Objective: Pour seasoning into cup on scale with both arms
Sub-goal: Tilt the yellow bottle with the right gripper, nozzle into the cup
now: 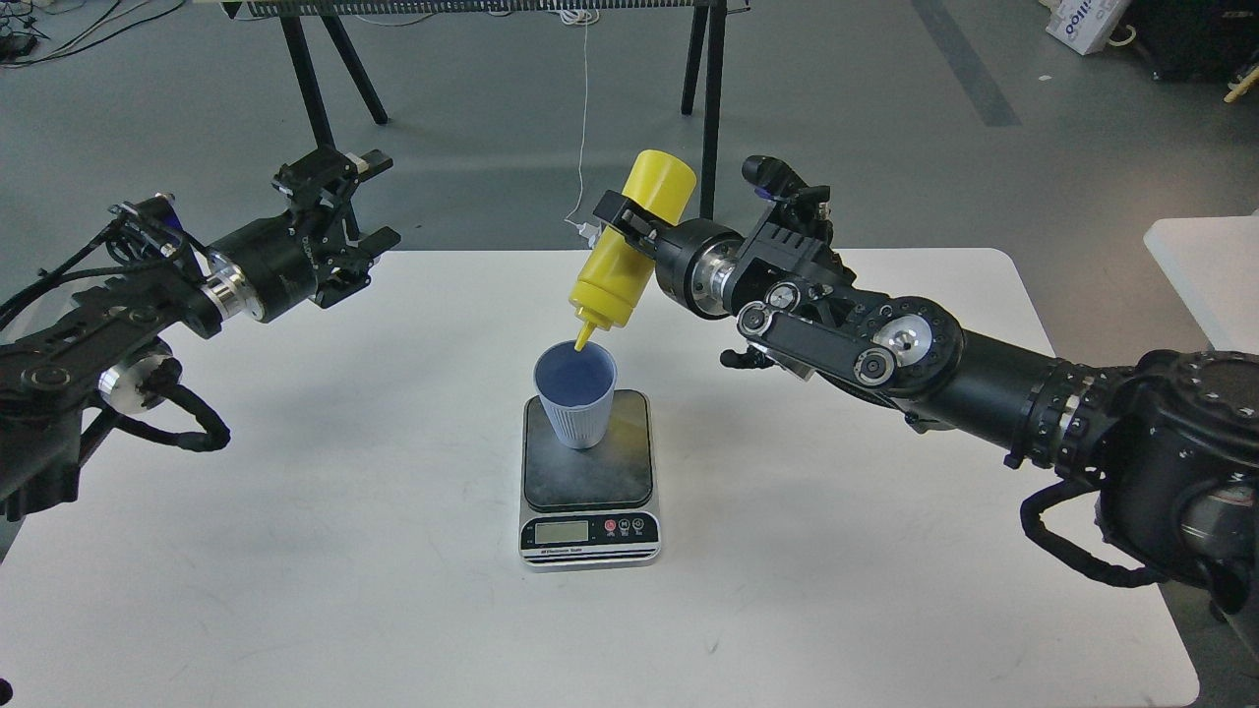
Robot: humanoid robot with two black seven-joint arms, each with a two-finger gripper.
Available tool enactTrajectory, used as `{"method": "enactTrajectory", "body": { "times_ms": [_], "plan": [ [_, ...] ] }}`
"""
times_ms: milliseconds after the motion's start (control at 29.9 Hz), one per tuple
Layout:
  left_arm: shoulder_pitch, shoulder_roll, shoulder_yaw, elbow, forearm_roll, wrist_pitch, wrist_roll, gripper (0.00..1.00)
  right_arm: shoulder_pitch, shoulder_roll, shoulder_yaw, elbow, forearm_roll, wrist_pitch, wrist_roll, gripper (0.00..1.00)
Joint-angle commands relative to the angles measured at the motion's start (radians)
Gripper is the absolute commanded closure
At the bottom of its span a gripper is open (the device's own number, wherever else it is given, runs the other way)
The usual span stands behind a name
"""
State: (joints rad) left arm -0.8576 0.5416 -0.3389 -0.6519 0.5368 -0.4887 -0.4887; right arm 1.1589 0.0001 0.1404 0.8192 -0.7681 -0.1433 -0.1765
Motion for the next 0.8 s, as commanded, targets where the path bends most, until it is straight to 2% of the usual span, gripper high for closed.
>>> {"method": "enactTrajectory", "body": {
  "times_ms": [0, 568, 768],
  "plan": [
    [0.000, 0.000, 0.001, 0.000, 0.000, 0.000, 0.000, 0.01, 0.001, 0.000, -0.005, -0.002, 0.000, 0.002, 0.000, 0.98],
    [0.009, 0.000, 0.001, 0.000, 0.000, 0.000, 0.000, 0.00, 0.004, 0.000, 0.021, -0.008, 0.003, -0.001, 0.000, 0.98],
    [0.009, 0.001, 0.001, 0.000, 0.002, 0.000, 0.000, 0.00, -0.010, 0.000, 0.250, -0.025, 0.027, -0.001, -0.009, 0.98]
  ]
}}
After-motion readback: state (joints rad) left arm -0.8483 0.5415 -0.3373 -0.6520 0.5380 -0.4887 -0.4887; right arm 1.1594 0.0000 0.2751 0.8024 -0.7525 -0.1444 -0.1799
